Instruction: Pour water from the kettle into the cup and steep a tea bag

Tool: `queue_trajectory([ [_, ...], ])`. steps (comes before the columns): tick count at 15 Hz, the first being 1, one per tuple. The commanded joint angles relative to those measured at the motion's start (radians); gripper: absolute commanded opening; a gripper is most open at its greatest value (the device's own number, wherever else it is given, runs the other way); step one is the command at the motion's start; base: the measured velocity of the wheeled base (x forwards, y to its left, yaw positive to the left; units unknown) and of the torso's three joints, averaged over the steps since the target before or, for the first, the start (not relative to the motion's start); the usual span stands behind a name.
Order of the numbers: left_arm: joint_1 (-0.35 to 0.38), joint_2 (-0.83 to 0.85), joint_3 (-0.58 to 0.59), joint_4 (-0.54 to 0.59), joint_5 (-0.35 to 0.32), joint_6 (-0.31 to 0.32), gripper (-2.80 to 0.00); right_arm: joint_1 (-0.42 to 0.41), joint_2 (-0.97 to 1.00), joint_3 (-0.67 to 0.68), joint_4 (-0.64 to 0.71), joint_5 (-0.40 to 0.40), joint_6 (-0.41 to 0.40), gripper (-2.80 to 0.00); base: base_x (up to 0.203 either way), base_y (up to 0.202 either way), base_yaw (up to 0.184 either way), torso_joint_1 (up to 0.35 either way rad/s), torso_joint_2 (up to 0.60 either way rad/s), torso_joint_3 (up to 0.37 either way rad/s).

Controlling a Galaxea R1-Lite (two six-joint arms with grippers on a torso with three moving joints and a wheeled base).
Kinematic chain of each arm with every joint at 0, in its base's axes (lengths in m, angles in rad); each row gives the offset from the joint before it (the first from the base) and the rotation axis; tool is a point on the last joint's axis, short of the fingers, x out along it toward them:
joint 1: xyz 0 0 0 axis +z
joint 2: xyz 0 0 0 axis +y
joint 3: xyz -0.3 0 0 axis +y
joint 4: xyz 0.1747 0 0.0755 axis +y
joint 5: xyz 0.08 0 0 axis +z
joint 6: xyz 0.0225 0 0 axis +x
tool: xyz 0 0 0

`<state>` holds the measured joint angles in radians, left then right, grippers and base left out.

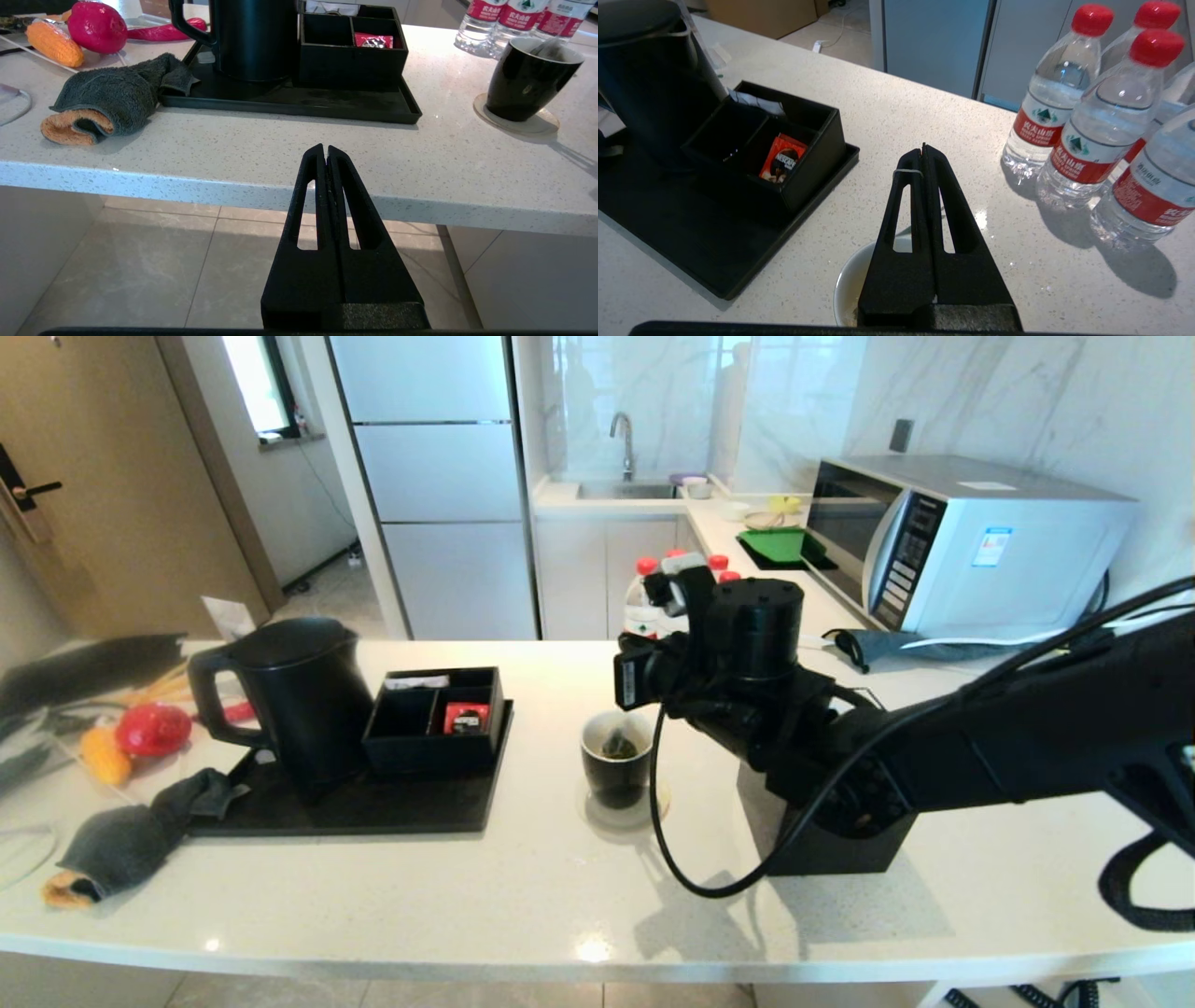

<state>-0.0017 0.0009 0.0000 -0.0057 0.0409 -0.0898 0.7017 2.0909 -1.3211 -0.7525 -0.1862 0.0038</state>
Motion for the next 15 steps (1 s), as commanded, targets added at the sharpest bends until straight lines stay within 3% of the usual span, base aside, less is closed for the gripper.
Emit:
queue_trajectory([
  [1, 0.000, 0.001, 0.000, 0.000, 0.001, -0.001, -2.80, 0.001, -0.048, 0.006, 0.001, -0.001, -0.001, -2.80, 0.000, 0.000, 0.000, 0.000, 0.00, 0.000],
  [15, 0.000, 0.001, 0.000, 0.000, 0.001, -0.001, -2.80, 0.076, 0.043, 0.067, -0.038, -0.009, -0.009, -2.80, 0.000, 0.000, 0.000, 0.000, 0.00, 0.000],
])
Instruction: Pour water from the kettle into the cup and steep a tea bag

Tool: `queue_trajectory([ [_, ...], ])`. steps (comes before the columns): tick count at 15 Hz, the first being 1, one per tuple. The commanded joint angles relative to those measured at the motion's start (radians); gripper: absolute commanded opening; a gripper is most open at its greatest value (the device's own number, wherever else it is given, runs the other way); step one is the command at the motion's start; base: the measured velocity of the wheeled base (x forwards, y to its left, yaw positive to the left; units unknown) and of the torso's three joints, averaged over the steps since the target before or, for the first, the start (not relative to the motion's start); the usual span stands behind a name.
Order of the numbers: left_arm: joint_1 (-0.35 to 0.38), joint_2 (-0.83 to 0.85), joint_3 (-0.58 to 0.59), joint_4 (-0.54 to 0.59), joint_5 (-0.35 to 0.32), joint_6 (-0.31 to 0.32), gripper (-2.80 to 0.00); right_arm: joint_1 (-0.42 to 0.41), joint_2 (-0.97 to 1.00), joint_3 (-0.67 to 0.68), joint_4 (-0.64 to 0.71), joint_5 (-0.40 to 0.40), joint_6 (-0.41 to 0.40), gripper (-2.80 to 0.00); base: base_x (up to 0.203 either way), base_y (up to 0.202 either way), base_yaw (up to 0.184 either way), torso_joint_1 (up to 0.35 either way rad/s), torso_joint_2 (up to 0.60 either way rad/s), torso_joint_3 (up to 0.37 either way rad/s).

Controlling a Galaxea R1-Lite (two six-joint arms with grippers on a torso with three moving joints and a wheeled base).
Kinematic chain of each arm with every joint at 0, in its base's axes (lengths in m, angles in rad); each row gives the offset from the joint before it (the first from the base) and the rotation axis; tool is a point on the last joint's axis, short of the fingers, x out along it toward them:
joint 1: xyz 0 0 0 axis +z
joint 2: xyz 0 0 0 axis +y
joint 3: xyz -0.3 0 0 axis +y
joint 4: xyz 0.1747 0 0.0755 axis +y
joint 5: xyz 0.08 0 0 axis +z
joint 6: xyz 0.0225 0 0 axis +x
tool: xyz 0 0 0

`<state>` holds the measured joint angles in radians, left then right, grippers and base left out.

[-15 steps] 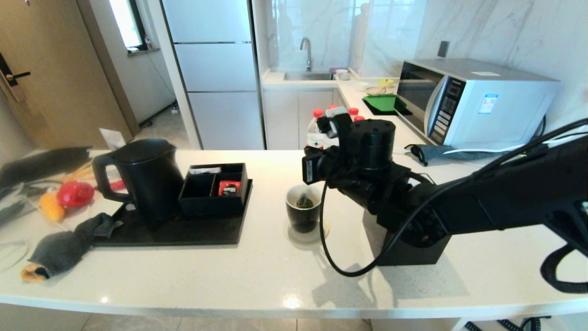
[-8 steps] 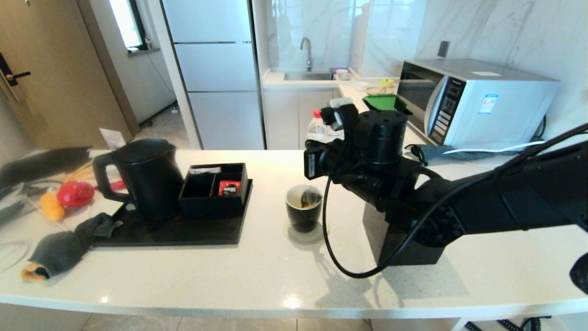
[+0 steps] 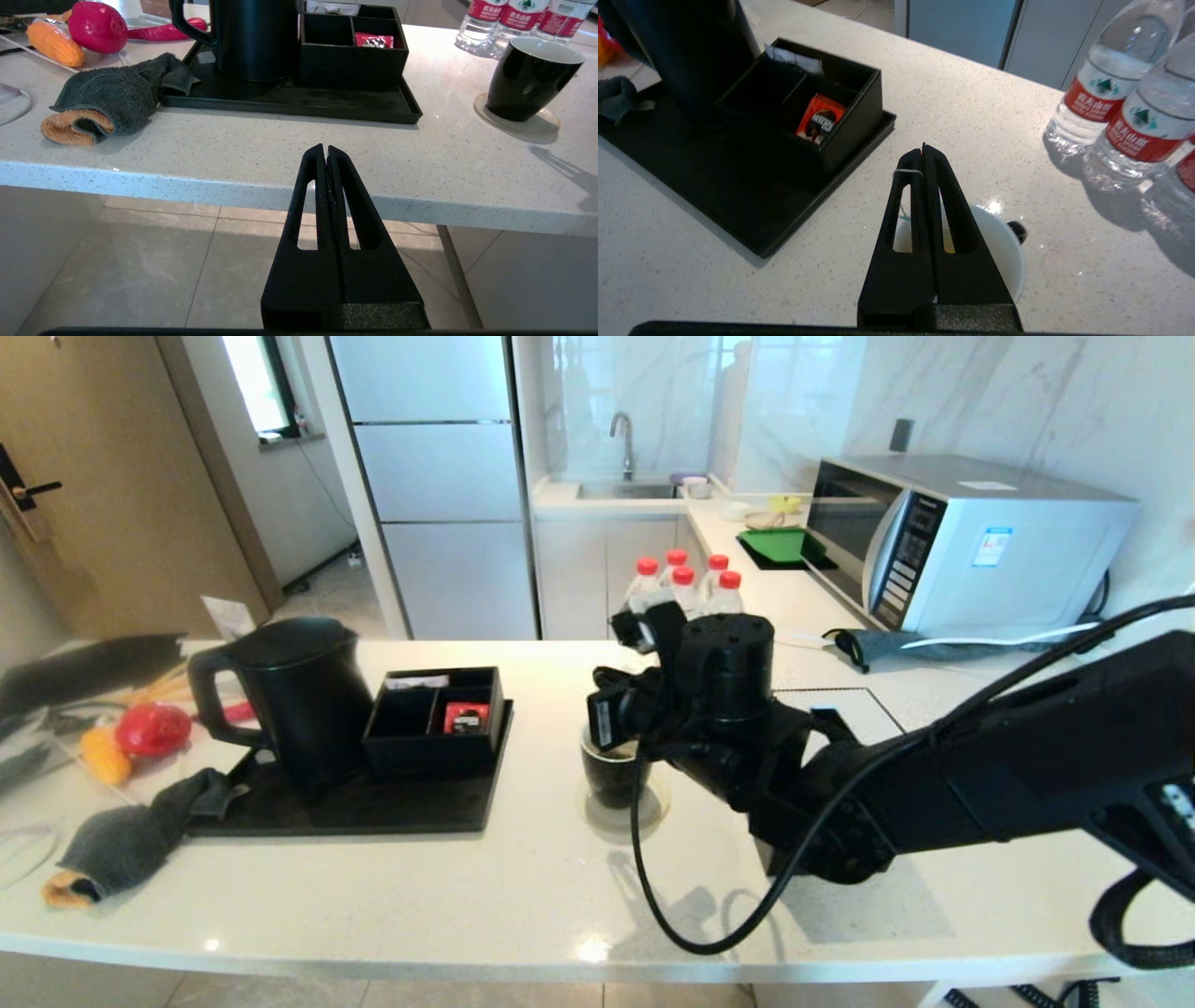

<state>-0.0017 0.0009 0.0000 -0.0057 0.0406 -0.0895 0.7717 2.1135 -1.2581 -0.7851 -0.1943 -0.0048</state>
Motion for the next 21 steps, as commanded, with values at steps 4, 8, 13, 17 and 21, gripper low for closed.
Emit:
queue_trajectory([
  [4, 0.000, 0.001, 0.000, 0.000, 0.001, -0.001, -2.80, -0.003, 0.026, 0.056, -0.047, -0.002, 0.001, -2.80, 0.000, 0.000, 0.000, 0.000, 0.00, 0.000],
  [8, 0.000, 0.001, 0.000, 0.000, 0.001, -0.001, -2.80, -0.027, 0.013, 0.097, -0.141, -0.002, 0.001, -2.80, 0.000, 0.000, 0.000, 0.000, 0.00, 0.000],
  [13, 0.000, 0.001, 0.000, 0.000, 0.001, -0.001, -2.80, -0.031, -0.080, 0.056, -0.126, -0.001, 0.000, -2.80, 0.000, 0.000, 0.000, 0.000, 0.00, 0.000],
  [17, 0.000, 0.001, 0.000, 0.000, 0.001, -0.001, -2.80, -0.031, -0.126, 0.111, -0.140, -0.002, -0.001, -2.80, 0.000, 0.000, 0.000, 0.000, 0.00, 0.000],
  [21, 0.000, 0.001, 0.000, 0.000, 0.001, -0.001, -2.80, -0.031, -0.144, 0.160, -0.163, -0.002, -0.003, -2.80, 0.000, 0.000, 0.000, 0.000, 0.00, 0.000],
])
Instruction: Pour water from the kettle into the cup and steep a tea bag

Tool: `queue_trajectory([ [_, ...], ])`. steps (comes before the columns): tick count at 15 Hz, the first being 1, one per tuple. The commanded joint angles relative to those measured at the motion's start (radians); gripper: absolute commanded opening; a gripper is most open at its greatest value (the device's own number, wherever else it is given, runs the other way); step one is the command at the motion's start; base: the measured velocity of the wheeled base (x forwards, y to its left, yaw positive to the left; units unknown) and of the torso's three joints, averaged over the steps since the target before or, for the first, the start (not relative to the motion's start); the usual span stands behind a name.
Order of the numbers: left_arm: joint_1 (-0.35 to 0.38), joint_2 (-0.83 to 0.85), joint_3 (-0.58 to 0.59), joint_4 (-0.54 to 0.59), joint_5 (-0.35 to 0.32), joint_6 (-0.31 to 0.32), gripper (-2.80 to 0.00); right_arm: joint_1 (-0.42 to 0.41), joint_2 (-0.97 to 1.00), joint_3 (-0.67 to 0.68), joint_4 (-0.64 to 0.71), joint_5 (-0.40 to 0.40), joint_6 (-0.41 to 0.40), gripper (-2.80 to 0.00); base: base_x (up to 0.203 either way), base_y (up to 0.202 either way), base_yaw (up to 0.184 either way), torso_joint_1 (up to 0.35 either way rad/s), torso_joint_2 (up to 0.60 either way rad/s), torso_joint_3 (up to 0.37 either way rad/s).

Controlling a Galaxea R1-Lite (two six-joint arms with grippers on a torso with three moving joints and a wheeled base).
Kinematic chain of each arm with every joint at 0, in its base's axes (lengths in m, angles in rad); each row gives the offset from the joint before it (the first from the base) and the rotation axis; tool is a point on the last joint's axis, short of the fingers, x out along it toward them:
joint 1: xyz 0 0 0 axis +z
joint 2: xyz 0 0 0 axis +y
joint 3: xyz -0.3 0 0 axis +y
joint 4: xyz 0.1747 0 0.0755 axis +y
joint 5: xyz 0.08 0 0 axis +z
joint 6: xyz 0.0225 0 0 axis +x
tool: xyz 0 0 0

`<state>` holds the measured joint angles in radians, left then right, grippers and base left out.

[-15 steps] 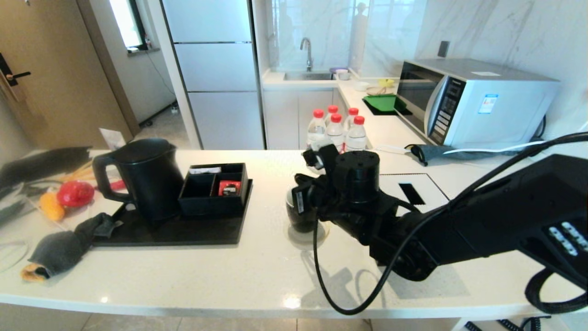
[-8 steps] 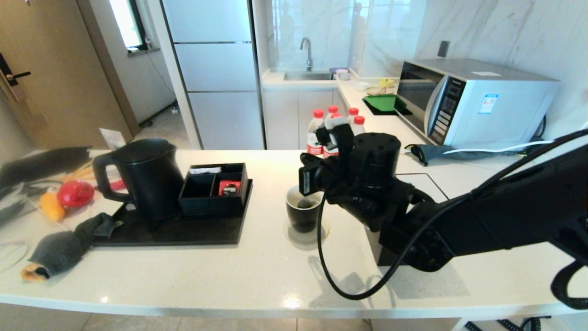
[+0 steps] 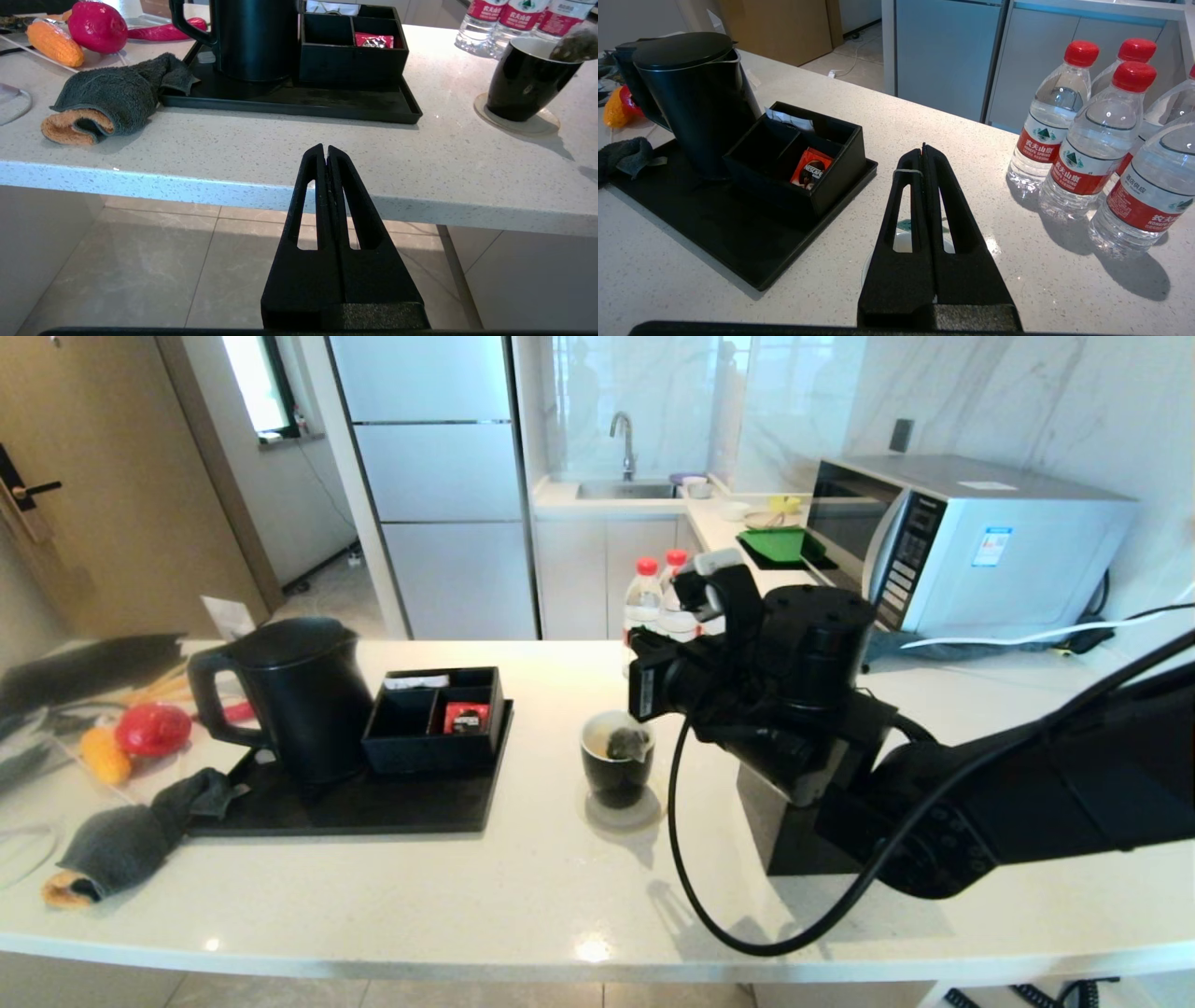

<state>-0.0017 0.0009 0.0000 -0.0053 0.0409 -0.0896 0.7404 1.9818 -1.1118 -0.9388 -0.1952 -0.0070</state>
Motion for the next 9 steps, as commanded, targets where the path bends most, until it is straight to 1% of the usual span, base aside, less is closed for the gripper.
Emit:
queue_trajectory([
  [1, 0.000, 0.001, 0.000, -0.001, 0.001, -0.001, -2.80, 0.000, -0.018, 0.020, -0.012, -0.003, -0.001, -2.80, 0.000, 0.000, 0.000, 0.000, 0.00, 0.000],
  [9, 0.000, 0.001, 0.000, -0.001, 0.001, -0.001, -2.80, 0.000, -0.032, 0.038, -0.012, -0.003, -0.002, -2.80, 0.000, 0.000, 0.000, 0.000, 0.00, 0.000],
])
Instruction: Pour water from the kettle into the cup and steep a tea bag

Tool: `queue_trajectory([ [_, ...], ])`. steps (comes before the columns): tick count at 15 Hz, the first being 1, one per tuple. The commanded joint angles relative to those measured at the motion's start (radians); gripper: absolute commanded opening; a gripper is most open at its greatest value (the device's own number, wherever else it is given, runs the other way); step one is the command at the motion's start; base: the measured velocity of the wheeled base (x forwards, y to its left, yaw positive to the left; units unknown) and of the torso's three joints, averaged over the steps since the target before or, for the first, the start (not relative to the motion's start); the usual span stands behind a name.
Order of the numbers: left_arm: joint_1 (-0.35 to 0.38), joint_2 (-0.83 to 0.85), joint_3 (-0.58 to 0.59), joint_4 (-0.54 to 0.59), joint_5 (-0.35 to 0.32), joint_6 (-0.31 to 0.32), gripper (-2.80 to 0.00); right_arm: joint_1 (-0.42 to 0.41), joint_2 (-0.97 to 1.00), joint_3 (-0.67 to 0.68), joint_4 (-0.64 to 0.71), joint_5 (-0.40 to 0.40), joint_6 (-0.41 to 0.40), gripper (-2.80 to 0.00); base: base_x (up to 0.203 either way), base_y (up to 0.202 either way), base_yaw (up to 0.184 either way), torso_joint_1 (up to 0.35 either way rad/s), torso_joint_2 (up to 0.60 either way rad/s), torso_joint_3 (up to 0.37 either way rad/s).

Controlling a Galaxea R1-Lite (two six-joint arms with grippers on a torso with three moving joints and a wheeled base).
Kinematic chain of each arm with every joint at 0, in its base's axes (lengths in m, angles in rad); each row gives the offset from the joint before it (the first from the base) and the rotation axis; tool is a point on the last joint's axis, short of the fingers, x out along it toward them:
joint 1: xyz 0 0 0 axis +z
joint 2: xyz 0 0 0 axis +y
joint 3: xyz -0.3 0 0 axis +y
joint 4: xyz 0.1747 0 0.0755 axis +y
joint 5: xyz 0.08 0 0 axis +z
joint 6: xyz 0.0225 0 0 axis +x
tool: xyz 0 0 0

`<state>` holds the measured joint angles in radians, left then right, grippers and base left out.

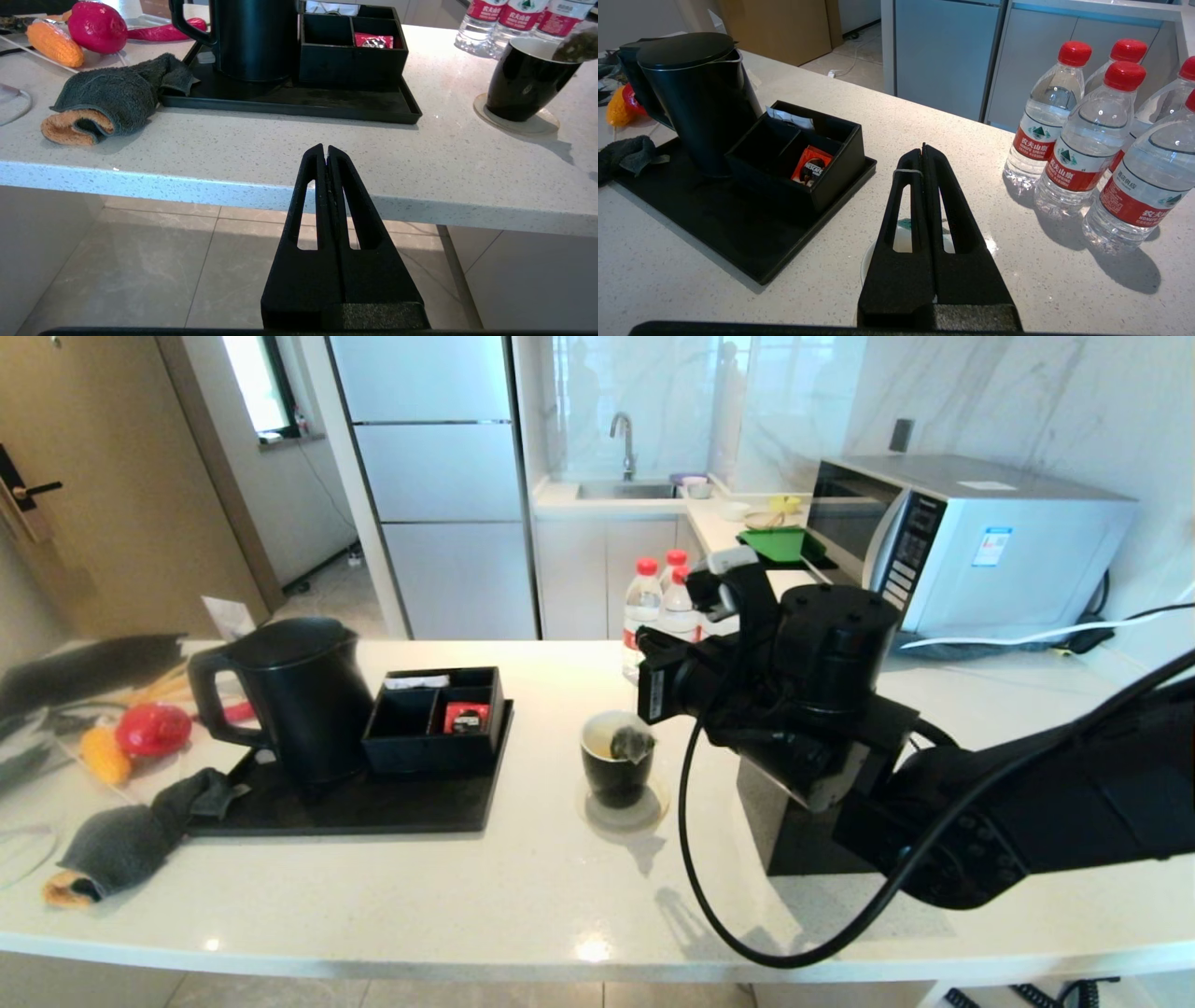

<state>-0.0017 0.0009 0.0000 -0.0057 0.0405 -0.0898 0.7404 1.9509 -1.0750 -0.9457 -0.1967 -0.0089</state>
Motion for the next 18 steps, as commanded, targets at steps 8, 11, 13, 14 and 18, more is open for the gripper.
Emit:
queue_trajectory([
  [8, 0.000, 0.001, 0.000, 0.000, 0.001, -0.001, -2.80, -0.007, -0.012, 0.012, -0.004, -0.001, 0.001, -2.80, 0.000, 0.000, 0.000, 0.000, 0.00, 0.000],
  [11, 0.000, 0.001, 0.000, 0.000, 0.001, -0.001, -2.80, -0.010, -0.032, 0.010, -0.002, -0.001, 0.001, -2.80, 0.000, 0.000, 0.000, 0.000, 0.00, 0.000],
  [13, 0.000, 0.001, 0.000, 0.000, 0.001, -0.001, -2.80, -0.012, -0.050, 0.012, 0.002, -0.001, 0.001, -2.80, 0.000, 0.000, 0.000, 0.000, 0.00, 0.000],
  [14, 0.000, 0.001, 0.000, 0.000, 0.001, -0.001, -2.80, -0.012, -0.062, 0.012, 0.004, -0.001, 0.001, -2.80, 0.000, 0.000, 0.000, 0.000, 0.00, 0.000],
  [18, 0.000, 0.001, 0.000, 0.000, 0.001, -0.001, -2.80, -0.047, -0.127, 0.038, 0.010, -0.001, 0.001, -2.80, 0.000, 0.000, 0.000, 0.000, 0.00, 0.000],
])
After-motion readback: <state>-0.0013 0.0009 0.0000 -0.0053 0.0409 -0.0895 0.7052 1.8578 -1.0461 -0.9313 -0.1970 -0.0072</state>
